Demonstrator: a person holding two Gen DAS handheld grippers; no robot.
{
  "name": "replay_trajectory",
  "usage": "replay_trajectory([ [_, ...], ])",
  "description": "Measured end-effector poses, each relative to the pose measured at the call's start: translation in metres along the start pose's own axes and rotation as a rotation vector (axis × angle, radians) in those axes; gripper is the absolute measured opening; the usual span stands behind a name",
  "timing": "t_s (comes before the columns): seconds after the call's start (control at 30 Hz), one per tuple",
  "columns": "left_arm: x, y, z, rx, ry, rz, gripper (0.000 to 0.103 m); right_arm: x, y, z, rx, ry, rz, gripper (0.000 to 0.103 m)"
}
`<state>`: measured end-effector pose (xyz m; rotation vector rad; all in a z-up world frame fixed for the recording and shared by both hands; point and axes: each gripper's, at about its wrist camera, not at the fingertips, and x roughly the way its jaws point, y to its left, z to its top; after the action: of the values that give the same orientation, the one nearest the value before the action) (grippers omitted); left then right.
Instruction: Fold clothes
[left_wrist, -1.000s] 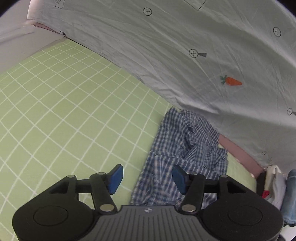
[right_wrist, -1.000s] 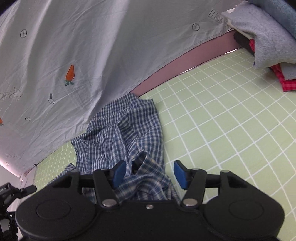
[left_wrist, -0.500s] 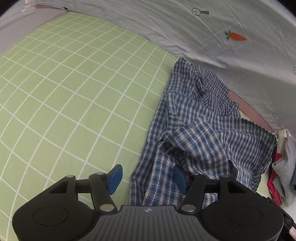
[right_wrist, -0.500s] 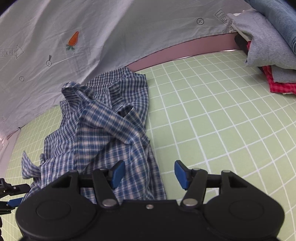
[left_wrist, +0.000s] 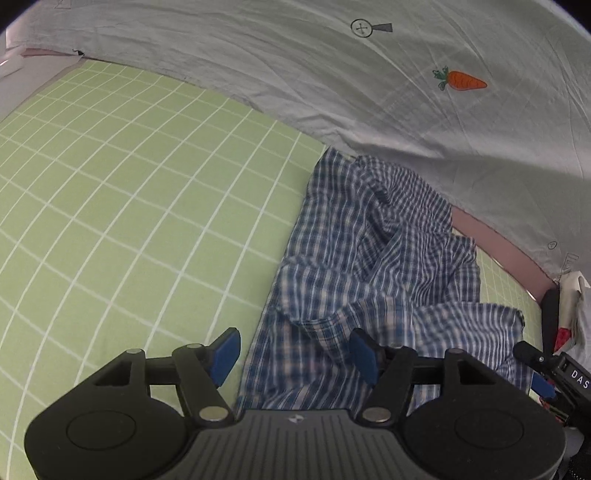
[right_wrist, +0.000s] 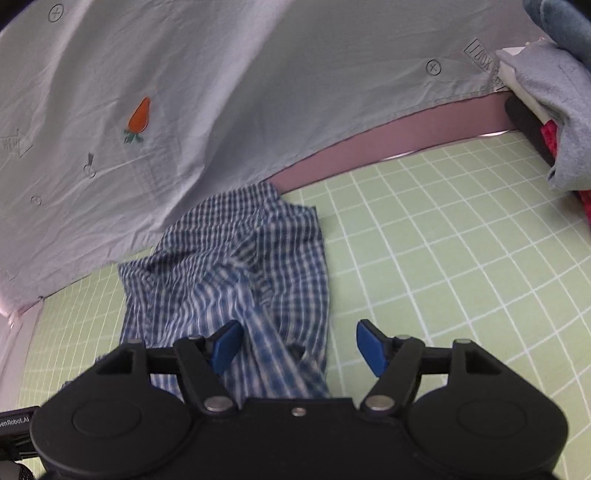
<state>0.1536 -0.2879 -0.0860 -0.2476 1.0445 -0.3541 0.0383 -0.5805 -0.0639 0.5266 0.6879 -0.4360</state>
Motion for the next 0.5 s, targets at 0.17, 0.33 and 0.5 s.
replay_trajectory([
  [0.17, 0.004, 0.001, 0.005, 0.009, -0.013, 0.021, 0.072, -0.010, -0.006, -0.004, -0.017, -0.020, -0.019, 0.071],
  [0.33, -0.004, 0.023, -0.010, -0.038, 0.016, 0.056, 0.072, -0.024, -0.012, -0.025, -0.031, -0.002, -0.045, 0.074],
  [0.5, -0.013, 0.031, -0.029, -0.044, 0.038, 0.083, 0.073, -0.038, -0.003, -0.048, -0.080, 0.017, -0.039, 0.080],
])
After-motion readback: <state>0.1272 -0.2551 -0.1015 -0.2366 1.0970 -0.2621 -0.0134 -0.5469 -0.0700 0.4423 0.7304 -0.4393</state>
